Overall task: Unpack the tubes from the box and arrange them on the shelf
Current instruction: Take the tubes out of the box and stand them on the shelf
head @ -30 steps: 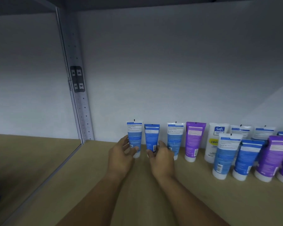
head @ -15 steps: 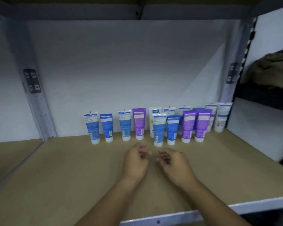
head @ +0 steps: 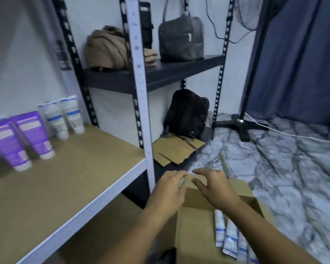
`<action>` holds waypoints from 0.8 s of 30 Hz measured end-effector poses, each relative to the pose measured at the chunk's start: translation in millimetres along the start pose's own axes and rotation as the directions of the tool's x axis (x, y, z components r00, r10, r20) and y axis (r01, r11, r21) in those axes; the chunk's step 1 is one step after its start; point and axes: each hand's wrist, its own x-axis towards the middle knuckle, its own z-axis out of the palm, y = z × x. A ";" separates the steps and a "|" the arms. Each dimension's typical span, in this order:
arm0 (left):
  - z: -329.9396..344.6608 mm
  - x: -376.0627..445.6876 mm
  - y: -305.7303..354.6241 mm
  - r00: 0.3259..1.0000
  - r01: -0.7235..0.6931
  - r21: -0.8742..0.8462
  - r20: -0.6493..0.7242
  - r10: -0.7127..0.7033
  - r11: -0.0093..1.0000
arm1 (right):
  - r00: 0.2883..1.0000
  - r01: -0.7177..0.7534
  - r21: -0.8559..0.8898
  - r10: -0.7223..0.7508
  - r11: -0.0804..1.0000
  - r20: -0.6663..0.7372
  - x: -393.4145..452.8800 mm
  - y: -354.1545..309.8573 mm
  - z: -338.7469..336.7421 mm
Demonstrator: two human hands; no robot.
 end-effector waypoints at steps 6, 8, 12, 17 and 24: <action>136.7 51.5 -7.8 0.959 0.048 0.004 0.280 -0.047 0.999 | 0.915 -0.392 -0.060 0.395 0.918 0.076 -25.1 144.5 26.0; 181.0 58.3 -21.2 0.929 0.107 0.002 0.356 -0.101 0.994 | 0.855 -0.503 -0.078 0.508 0.861 0.102 -36.7 183.1 43.5; 254.3 64.8 -47.7 0.874 0.066 0.069 0.478 -0.092 0.995 | 0.735 -0.667 -0.049 0.667 0.744 0.125 -58.6 235.7 89.4; 334.1 85.2 -83.6 0.742 -0.240 0.122 0.662 0.101 0.963 | 0.651 -0.747 -0.099 0.753 0.658 0.093 -66.7 261.1 139.9; 402.7 92.3 -100.8 0.537 -0.596 0.190 0.817 0.211 0.780 | 0.715 -0.466 -0.509 0.647 0.724 0.265 -66.0 275.4 143.8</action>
